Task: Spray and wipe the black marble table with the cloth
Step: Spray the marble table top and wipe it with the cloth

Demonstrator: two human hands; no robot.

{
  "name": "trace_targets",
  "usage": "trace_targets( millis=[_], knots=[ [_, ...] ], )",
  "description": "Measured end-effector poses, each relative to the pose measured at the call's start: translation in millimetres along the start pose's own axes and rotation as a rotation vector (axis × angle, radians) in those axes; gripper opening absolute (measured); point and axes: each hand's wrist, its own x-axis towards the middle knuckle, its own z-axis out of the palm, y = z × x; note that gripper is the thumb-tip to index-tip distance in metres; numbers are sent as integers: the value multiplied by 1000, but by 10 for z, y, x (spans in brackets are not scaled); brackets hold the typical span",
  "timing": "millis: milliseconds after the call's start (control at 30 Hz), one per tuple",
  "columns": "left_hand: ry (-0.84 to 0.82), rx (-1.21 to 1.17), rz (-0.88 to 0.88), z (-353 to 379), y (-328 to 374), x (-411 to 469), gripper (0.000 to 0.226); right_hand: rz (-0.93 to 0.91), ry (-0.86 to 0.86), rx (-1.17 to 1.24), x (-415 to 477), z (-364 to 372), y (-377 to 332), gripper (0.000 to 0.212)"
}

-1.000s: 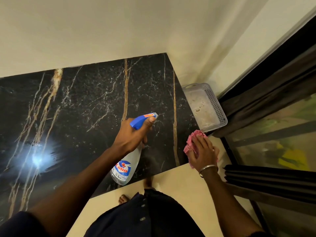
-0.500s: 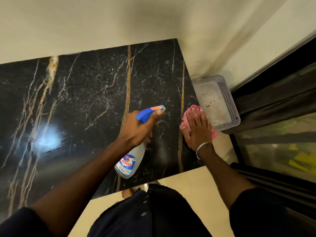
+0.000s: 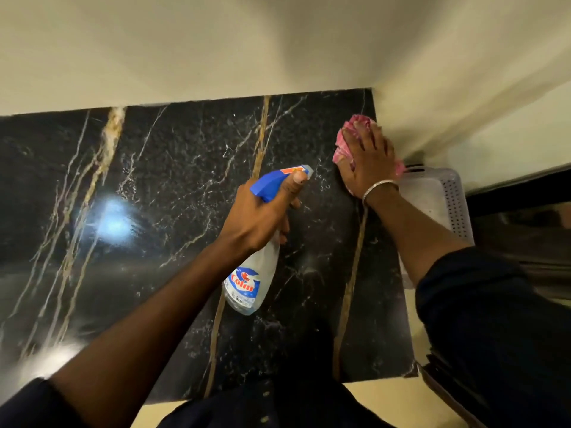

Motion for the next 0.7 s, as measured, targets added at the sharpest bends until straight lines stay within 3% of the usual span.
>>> trace_targets(
  millis=[167, 333, 600, 700],
  knots=[
    [28, 0, -7, -7, 23, 323, 62, -64, -3, -11, 758, -92, 51, 65],
    [21, -11, -49, 47, 64, 464, 64, -76, 20, -14, 915, -101, 54, 60],
    [2, -2, 2, 144, 217, 226, 46, -97, -9, 10, 194, -29, 52, 65],
    [-26, 22, 17, 169, 256, 83, 52, -73, -8, 17, -295, 4, 43, 65]
  ],
)
